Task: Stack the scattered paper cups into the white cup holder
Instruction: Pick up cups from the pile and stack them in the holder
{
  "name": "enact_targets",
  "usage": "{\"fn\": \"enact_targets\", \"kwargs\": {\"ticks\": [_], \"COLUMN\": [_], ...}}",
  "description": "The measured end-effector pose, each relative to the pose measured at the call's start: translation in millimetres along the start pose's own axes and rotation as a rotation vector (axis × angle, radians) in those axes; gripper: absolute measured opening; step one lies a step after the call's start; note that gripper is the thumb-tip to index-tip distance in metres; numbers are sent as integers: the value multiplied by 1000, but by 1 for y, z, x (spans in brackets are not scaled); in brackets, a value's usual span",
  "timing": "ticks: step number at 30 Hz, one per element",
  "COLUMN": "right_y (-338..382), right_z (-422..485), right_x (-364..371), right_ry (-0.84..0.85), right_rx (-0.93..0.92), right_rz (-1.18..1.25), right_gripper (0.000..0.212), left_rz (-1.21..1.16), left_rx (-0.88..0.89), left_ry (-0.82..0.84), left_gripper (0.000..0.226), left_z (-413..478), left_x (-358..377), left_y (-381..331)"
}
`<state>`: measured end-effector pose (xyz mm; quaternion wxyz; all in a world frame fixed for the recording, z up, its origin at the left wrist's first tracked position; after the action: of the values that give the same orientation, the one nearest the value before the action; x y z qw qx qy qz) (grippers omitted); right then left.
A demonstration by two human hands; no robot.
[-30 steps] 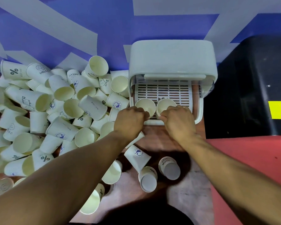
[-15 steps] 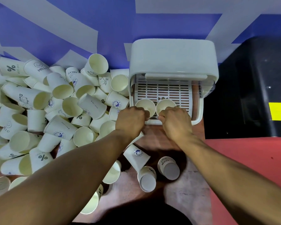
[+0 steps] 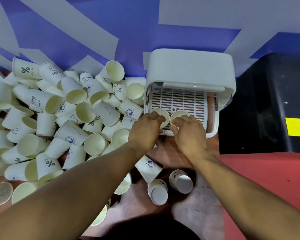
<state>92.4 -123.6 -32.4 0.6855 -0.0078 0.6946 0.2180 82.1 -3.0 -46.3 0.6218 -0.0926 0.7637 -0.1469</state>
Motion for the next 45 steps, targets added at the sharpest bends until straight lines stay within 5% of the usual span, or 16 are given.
{"fn": "enact_targets", "kwargs": {"ticks": [8,16,31,38,45], "right_y": [61,142,193,207,215], "right_z": [18,42,84,94,94], "right_x": [-20,7,66,91,96], "right_ry": [-55,72,167,220,206], "right_rx": [-101,-183,-167,-139,-173], "right_rz": [126,200,115,91,28], "right_gripper": [7,28,57,71,58], "left_rz": [-152,-125,34,8,-47], "left_rx": [-137,-405,-743,-732,-717], "left_ry": [-150,-348,-308,-215,-181], "left_gripper": [31,26,42,37,35], "left_z": [-17,-70,-109,-112,-104], "left_x": [-40,-83,-95,-80,-78], "left_y": [39,139,253,272,275]}}
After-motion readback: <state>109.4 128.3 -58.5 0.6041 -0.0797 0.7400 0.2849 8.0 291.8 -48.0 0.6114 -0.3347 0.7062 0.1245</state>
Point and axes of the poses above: each hand's wrist, its own z-axis towards the middle knuckle, its own x-axis out of the palm, y = z × x, the point moved 9 cm from there along z, towards the middle knuckle, and after that the axes turned 5 degrees about -x, right-handed, at the moved point
